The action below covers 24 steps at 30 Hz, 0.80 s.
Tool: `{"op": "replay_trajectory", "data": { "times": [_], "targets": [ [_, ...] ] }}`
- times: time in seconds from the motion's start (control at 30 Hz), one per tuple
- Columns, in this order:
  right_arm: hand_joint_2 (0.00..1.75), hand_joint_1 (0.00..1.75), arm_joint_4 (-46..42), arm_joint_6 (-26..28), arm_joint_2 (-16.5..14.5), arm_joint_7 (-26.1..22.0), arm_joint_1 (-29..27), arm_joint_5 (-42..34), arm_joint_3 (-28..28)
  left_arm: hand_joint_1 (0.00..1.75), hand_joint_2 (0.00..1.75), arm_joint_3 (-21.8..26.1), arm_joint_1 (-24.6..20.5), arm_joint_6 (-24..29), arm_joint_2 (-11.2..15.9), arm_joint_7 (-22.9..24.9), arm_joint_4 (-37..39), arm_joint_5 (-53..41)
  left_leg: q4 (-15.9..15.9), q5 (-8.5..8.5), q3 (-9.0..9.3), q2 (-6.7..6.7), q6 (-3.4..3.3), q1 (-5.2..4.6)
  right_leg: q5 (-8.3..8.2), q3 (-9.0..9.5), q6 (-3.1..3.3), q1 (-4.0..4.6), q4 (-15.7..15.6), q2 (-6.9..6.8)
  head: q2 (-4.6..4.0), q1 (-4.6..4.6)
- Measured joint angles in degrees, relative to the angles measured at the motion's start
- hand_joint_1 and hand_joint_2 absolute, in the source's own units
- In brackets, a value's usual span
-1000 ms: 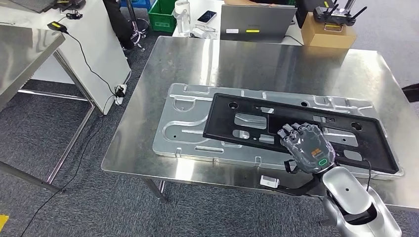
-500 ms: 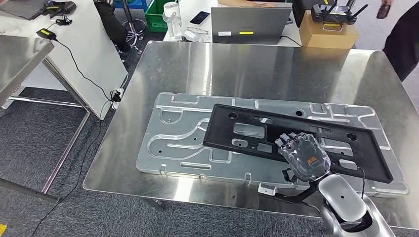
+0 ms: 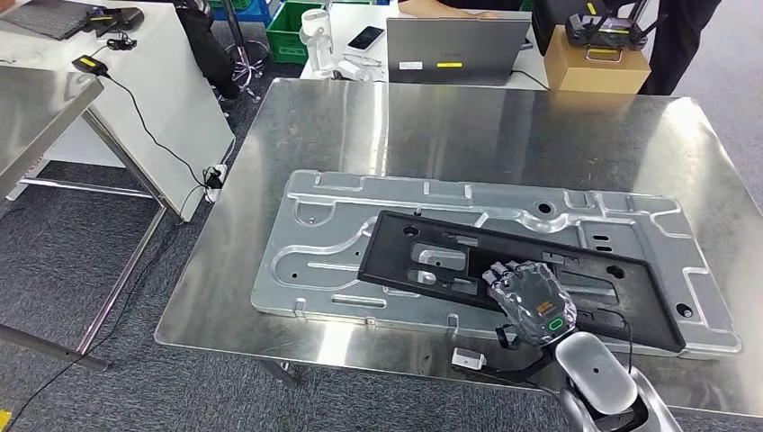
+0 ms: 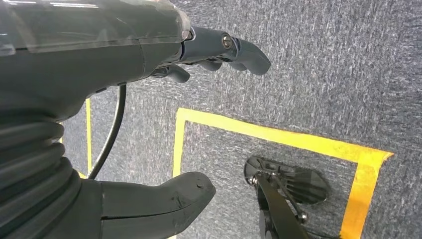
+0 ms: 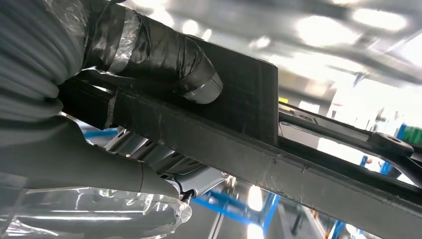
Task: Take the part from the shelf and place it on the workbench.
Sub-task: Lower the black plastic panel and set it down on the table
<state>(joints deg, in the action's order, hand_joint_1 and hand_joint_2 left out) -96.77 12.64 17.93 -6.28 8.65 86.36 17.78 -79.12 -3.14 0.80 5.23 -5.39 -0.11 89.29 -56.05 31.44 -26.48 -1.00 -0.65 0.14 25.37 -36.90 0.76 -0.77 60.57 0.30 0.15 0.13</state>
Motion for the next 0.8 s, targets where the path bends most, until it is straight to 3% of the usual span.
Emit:
{"op": "replay_trajectory", "data": {
  "times": [0.37,0.5,0.8],
  "targets": [
    [1.75,1.75,7.18,0.4,-4.9,0.43,-0.3,0.97,1.15,0.0,1.75,0.87,-0.15,0.03,-0.42,0.33,0.0,0.0,-0.05,0.1,0.38,0.06,0.09,-0.02,-0.03,0.6,-0.08,-0.01,-0.34,0.03,0.0,0.0],
    [0.0,0.0,9.05,0.74,-6.06,0.51,-0.23,1.24,1.31,0.0,1.75,1.66,-0.26,0.17,-0.61,0.84,0.0,0.0,-0.04,0.19,0.62,0.11,0.11,-0.02,0.0,0.86,-0.13,0.0,-0.42,0.04,0.0,0.0],
    [0.0,0.0,10.87,0.83,-7.21,0.56,0.53,1.26,1.37,0.0,1.75,2.5,-0.37,0.89,-0.86,2.29,0.0,0.0,-0.04,0.19,0.84,0.23,0.11,-0.04,-0.05,1.12,-0.22,0.0,-0.54,0.08,0.0,0.0]
  ]
}}
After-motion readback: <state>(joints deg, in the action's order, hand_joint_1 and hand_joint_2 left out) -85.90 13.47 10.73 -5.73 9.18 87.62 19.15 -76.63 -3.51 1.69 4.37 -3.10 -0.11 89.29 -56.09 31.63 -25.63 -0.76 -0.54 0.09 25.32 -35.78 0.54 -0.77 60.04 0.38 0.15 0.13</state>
